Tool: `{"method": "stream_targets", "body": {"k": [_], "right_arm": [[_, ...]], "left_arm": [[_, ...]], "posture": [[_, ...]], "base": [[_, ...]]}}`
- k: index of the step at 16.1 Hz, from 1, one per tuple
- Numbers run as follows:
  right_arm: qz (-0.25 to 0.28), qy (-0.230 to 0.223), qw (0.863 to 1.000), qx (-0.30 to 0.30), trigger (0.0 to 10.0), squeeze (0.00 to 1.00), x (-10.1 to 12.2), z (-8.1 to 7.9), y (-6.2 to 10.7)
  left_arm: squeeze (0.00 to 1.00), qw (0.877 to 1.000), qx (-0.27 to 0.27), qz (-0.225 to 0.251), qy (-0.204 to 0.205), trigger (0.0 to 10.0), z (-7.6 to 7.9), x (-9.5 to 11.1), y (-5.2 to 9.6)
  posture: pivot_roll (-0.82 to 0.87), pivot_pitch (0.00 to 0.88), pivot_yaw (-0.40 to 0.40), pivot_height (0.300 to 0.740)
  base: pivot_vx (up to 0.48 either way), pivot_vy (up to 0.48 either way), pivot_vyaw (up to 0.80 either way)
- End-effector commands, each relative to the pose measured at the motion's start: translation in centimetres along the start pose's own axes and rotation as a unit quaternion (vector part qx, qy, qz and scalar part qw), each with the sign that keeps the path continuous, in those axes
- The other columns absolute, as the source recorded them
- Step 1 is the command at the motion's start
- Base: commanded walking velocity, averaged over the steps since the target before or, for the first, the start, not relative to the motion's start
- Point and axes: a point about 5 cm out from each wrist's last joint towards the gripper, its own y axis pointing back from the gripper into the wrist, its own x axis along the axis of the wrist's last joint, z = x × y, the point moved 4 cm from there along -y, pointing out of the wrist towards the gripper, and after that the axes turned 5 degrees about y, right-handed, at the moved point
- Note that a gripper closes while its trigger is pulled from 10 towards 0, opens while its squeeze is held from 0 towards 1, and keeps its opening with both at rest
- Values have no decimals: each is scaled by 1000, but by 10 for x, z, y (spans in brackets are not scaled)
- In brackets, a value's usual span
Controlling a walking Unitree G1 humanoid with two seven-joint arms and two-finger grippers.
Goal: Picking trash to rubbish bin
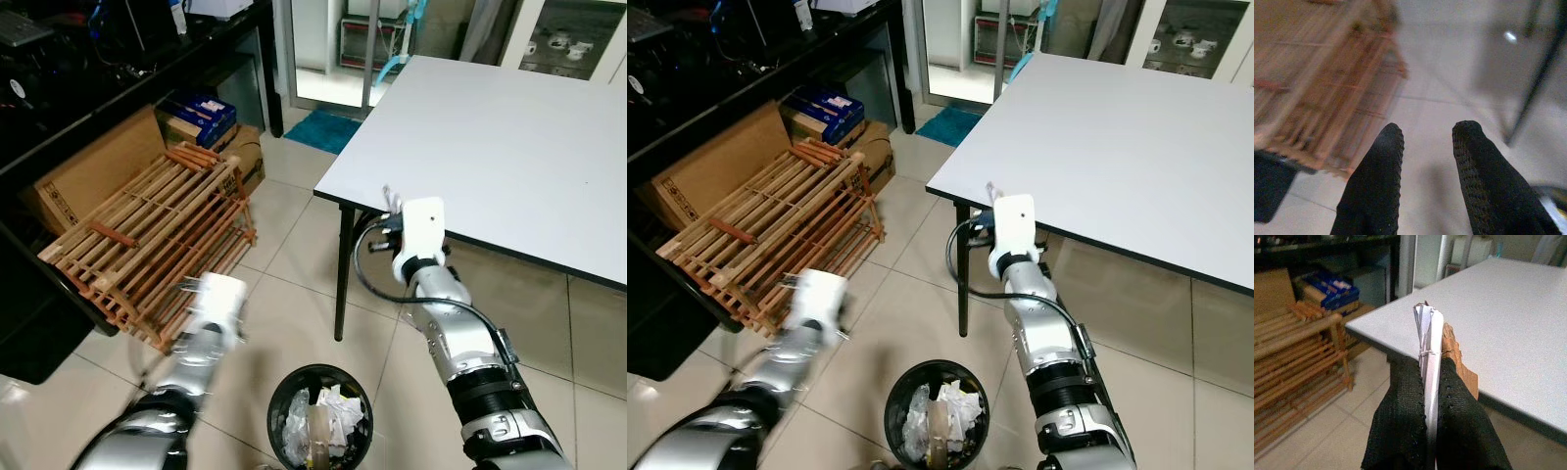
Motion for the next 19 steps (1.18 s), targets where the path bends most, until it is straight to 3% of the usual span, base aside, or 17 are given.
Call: {"method": "stream_targets", "body": {"k": [1,3,4,6,8,11,13,15,19], "right_arm": [[-45,17,998,30,10000,0,-21,-14,1],[-69,19,997,39,10000,0,-32,-18,3],[-106,28,992,60,10000,0,-50,-23,6],[-183,79,973,115,10000,0,-89,-34,19],[-231,105,956,144,10000,0,-119,-38,32],[-267,106,945,156,10000,0,-141,-41,44],[-259,95,948,161,10000,0,-138,-44,43],[-228,76,956,166,10000,0,-125,-50,34],[-223,78,953,188,10000,0,-124,-61,35]], "left_arm": [[0,991,80,99,42,10000,-43,40,1],[0,983,98,147,50,10000,-55,64,2],[0,975,98,191,54,10000,-55,89,2],[0,964,76,250,57,10000,-38,127,3],[0,956,55,280,74,10000,-19,146,5],[0,953,18,290,87,10000,12,156,7],[0,953,5,288,91,10000,20,155,7],[0,954,-3,286,89,10000,26,154,8],[0,953,-6,290,88,10000,27,158,9]], "posture": [[36,50,46,740],[36,48,42,740],[34,50,38,740],[25,48,32,740],[21,43,21,740],[21,36,16,740],[16,32,16,740],[18,27,16,740],[20,18,16,740]], "base": [[0,0,0],[0,0,0],[0,0,0],[0,0,0],[0,0,0],[0,0,0],[0,0,0],[0,0,0],[0,0,0]]}}
